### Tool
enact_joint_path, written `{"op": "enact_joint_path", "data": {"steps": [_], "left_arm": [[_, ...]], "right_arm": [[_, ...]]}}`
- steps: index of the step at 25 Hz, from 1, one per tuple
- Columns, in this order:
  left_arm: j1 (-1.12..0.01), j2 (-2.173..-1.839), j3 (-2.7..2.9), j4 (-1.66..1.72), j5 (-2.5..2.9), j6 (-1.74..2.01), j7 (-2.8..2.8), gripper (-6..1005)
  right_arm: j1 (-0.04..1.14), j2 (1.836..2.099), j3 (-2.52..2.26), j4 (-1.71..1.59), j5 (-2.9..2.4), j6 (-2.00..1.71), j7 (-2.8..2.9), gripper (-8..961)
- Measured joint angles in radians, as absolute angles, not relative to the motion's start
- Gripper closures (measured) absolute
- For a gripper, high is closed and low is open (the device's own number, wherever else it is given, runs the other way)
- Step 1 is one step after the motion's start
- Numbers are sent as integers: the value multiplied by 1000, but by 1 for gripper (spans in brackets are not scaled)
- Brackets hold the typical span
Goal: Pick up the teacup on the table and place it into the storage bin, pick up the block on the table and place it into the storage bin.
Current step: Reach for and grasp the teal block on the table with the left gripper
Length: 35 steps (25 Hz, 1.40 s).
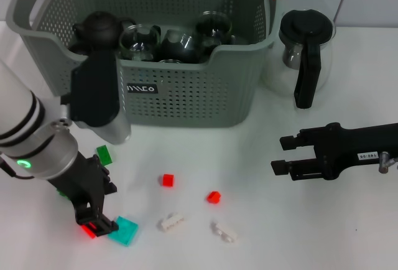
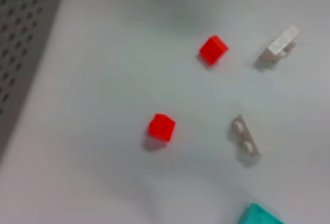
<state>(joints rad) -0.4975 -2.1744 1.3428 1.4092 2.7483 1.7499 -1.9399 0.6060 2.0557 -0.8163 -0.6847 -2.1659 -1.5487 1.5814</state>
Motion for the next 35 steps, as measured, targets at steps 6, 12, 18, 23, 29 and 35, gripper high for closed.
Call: {"op": "enact_joint_path", "data": {"steps": [6, 12, 18, 23, 29, 35], "left_arm": [[-497, -2176, 1394, 1409, 2742, 1758, -1953, 310], [-497, -2178, 1426, 1391, 2740, 1740, -1970, 313], [-496, -2178, 1480, 1361, 2746, 1696, -2012, 316], [-494, -2178, 1507, 1358, 2747, 1680, -2037, 319], [-496, -2178, 1519, 1361, 2748, 1698, -2067, 322], [-497, -2178, 1531, 1357, 2748, 1694, -2082, 325]], "right_arm": [[607, 2056, -817, -684, -2166, -1549, 1587, 253], [612, 2054, -816, -684, -2166, -1549, 1597, 253], [614, 2054, -819, -684, -2166, -1549, 1597, 253], [614, 2052, -820, -684, -2166, -1549, 1597, 253], [613, 2052, -820, -684, -2166, -1549, 1597, 253], [612, 2052, -822, -684, -2166, -1548, 1597, 253]]}}
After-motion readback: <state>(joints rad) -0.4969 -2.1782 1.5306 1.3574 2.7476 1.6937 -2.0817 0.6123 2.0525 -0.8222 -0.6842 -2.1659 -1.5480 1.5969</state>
